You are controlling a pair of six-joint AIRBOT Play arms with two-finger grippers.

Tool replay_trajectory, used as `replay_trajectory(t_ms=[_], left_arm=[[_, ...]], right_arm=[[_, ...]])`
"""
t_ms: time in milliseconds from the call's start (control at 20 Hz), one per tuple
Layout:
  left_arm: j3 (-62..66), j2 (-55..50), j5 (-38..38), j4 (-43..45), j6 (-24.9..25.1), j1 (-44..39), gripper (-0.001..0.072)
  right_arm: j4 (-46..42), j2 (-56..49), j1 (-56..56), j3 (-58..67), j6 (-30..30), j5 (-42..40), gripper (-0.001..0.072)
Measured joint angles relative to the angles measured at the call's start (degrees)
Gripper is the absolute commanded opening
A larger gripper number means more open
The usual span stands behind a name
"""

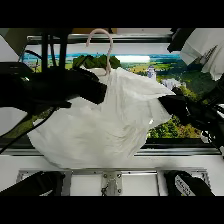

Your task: Fold the clothes and pants, and hang the long-sleeved shirts on hangers.

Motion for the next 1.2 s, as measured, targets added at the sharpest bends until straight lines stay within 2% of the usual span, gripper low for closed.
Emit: replay_trajectory(t_ms=[250,450,750,1200], left_arm=[[3.0,0.4,-5.8,2.8,0.9,7.0,0.0013],[0.1,2.9,-4.4,0.8,1.8,9.5,0.0013],[-1.6,5.2,1.9,-3.2,2.3,6.2,0.0013],[4.7,-0.9,-2.4,-6.7,5.9,2.1,0.0013]], right_arm=[[-0.4,0.0,0.5,0.0,2.5,1.5,0.0011],[-2.4,0.0,0.8,0.0,4.4,1.4,0.0011],[-4.3,0.0,6.1,0.0,5.6,-3.7,0.0011],[-4.9,0.0,12.4,1.0,5.8,-8.3,0.0011]])
